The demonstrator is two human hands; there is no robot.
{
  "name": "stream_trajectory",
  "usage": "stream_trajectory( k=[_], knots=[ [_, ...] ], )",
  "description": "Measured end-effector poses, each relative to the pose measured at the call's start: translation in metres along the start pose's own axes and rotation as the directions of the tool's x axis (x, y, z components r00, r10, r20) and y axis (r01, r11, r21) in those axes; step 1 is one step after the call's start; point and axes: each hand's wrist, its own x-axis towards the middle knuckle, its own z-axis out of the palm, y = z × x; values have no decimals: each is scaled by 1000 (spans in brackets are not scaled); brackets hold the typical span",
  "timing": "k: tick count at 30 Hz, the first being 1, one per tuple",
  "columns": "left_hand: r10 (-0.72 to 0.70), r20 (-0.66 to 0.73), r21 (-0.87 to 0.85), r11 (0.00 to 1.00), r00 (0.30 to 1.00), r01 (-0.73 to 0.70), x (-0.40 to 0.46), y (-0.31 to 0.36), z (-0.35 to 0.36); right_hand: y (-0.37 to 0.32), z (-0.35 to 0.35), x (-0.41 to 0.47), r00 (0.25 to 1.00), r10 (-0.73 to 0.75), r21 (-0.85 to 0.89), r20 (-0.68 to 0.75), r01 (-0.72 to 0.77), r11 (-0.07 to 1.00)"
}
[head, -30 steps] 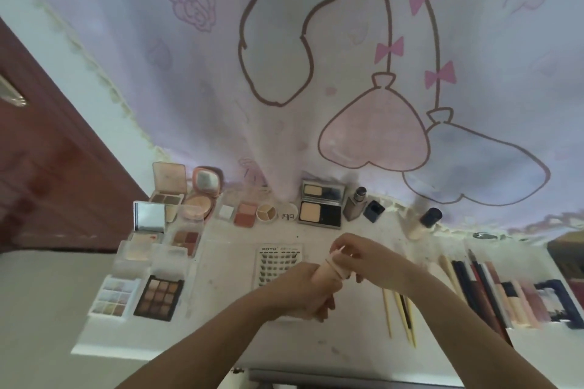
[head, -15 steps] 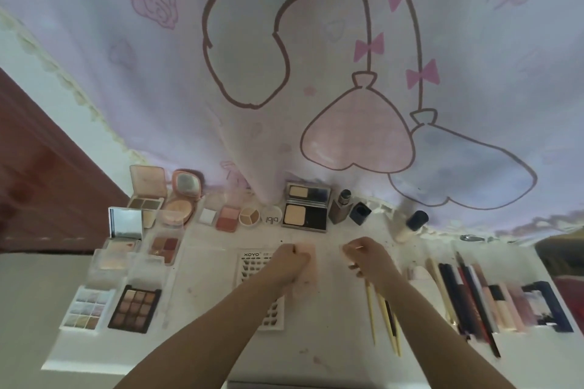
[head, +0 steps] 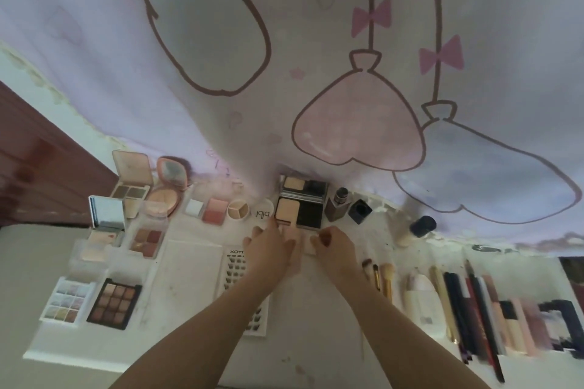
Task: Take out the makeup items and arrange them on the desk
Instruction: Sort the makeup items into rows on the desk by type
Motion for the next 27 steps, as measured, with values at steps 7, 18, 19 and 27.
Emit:
stream_trajectory(
  k=[7,18,19,27],
  knots=[
    [-1,-56,-43,999,998,-1,-3,-1,2,1,-4,1,999,-26,19,36,25,999],
    [631,-90,-331,711,771,-621,-48,76,14,-6,-161,-35,933,-256,-185,-254,212,960],
    [665,-45,-370,682,746,-631,-50,91,24,-2,-173,-34,929,-256,-299,-269,172,939],
    [617,121,-445,734,778,-513,-11,157,83,28,-169,-7,992,-114,-590,-50,63,805]
  ],
)
